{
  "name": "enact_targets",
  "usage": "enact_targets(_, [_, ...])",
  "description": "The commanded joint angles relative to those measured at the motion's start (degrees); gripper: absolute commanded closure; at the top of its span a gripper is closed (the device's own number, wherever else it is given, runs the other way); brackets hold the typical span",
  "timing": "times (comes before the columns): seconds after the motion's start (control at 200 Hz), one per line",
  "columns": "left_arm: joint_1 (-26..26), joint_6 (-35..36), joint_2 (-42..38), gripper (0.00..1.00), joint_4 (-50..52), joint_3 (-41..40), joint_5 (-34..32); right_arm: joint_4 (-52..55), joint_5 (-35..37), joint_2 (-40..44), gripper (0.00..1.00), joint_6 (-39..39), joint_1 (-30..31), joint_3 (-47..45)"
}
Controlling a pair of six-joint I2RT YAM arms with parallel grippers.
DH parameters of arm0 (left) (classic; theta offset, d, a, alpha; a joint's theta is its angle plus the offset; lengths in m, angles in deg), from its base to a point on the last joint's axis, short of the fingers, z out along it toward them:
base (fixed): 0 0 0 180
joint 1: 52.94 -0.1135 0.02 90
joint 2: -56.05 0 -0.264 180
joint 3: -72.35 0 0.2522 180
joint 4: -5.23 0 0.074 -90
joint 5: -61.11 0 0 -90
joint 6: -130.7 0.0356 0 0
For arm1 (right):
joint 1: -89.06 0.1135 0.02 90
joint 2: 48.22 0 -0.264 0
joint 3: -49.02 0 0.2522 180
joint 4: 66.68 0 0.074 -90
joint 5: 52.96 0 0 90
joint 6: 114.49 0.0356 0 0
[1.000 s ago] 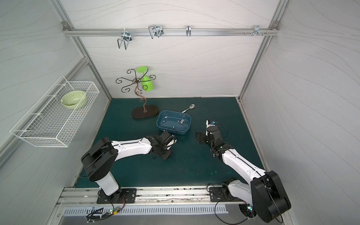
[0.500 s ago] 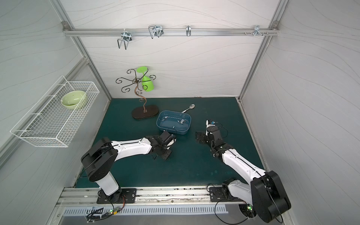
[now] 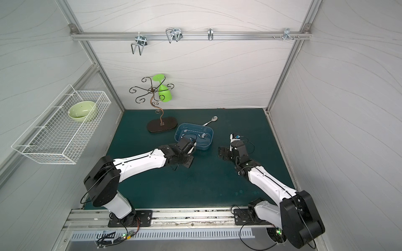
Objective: Put the bit on the desktop into the storage box
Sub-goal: Pick up the screwdriver bit from the center of the board, then place the screwdriver bit in the storage box.
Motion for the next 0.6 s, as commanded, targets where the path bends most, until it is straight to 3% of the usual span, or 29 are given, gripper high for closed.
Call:
enact_targets(0.0, [-2.2, -2.7, -1.1, 0.98, -2.2, 3.5, -2.1, -0.9, 0.4, 0.5, 0.01, -0.2, -0.3, 1.2])
enact_targets(0.175, [-5.9, -3.8, 0.9, 0.97, -7.3, 5.7, -2.8, -1.2, 0.4, 0.5, 0.01, -0.3, -0.2, 1.0])
enact_targets(0.595, [-9.9, 1.9, 12.2, 0.97, -14.9, 15.9, -5.7, -1.4, 0.3, 0.4, 0.01, -0.3, -0.3, 1.0])
